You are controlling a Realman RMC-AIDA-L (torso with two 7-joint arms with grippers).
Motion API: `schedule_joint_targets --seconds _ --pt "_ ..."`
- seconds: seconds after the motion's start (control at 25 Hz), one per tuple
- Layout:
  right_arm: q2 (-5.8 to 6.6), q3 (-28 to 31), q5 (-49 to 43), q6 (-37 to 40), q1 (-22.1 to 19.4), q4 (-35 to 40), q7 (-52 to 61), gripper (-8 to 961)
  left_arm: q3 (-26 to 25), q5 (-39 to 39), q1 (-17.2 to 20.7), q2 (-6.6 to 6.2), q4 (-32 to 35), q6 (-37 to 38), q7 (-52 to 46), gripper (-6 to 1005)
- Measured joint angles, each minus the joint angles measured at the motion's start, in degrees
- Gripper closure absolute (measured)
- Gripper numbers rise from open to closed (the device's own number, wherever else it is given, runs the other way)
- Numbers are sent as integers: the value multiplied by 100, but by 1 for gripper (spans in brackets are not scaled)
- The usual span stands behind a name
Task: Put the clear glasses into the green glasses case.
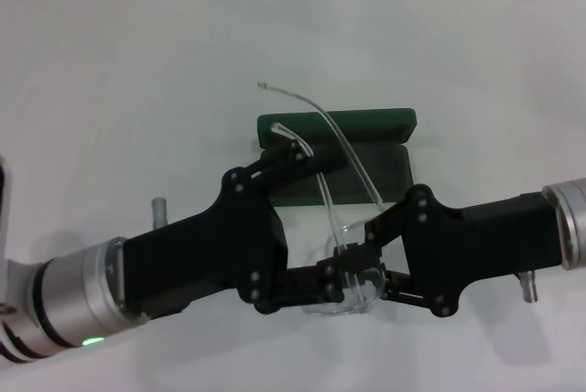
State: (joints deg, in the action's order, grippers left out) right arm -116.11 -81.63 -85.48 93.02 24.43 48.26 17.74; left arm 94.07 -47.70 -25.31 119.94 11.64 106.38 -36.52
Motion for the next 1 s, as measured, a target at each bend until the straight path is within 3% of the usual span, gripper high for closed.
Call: schedule_joint_targets --seconds 1.0 --pt "19 -127 320 309 -114 82 -1070 828 14 -160 -459 -2 2 -483 -1495 121"
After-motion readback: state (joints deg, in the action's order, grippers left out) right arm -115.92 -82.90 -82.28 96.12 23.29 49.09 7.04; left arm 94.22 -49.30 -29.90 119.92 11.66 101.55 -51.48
